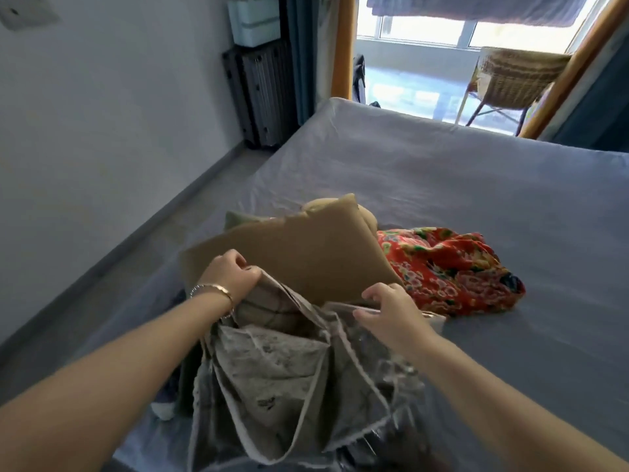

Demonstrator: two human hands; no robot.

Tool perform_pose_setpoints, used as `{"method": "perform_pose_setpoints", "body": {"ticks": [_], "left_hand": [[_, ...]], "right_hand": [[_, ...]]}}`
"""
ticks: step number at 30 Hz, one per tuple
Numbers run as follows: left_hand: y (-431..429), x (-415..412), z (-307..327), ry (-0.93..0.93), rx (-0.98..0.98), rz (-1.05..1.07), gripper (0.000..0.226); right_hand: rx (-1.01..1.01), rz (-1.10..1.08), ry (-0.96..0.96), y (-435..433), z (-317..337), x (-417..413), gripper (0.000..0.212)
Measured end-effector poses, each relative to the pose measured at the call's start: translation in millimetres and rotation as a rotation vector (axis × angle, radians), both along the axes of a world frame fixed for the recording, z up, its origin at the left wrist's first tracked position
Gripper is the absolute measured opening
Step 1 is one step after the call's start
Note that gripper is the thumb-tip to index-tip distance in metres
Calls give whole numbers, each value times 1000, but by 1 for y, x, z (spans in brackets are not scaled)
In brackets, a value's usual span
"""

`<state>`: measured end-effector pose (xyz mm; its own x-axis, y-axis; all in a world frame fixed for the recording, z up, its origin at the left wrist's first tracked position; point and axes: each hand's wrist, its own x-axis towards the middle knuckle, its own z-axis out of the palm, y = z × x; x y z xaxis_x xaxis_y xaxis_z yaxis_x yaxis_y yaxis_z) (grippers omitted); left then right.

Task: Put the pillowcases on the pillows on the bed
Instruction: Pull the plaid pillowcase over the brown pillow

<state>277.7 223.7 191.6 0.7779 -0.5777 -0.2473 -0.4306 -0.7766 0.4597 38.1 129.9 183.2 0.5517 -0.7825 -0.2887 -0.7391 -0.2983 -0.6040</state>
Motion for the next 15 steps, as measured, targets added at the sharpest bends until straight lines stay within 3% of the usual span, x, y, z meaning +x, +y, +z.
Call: {"method": "perform_pose_setpoints", "body": {"ticks": [3, 6, 8, 12, 15], "left_hand": [[-27, 51, -35, -14, 179, -42, 64], [-51, 107, -72, -20, 351, -7, 97], [-60, 127, -94, -66, 514, -125, 109], [-70, 140, -142, -177, 494, -315, 96], [-71, 143, -154, -272, 394, -358, 72]], "right_hand": [[-239, 86, 64, -27, -21, 73, 39], [-406, 287, 327, -61, -62, 139, 75], [-465, 455, 539, -73, -90, 169, 95], [-478, 515, 715, -71, -143, 210, 98], [-637, 466, 549, -70, -157, 218, 78]]}}
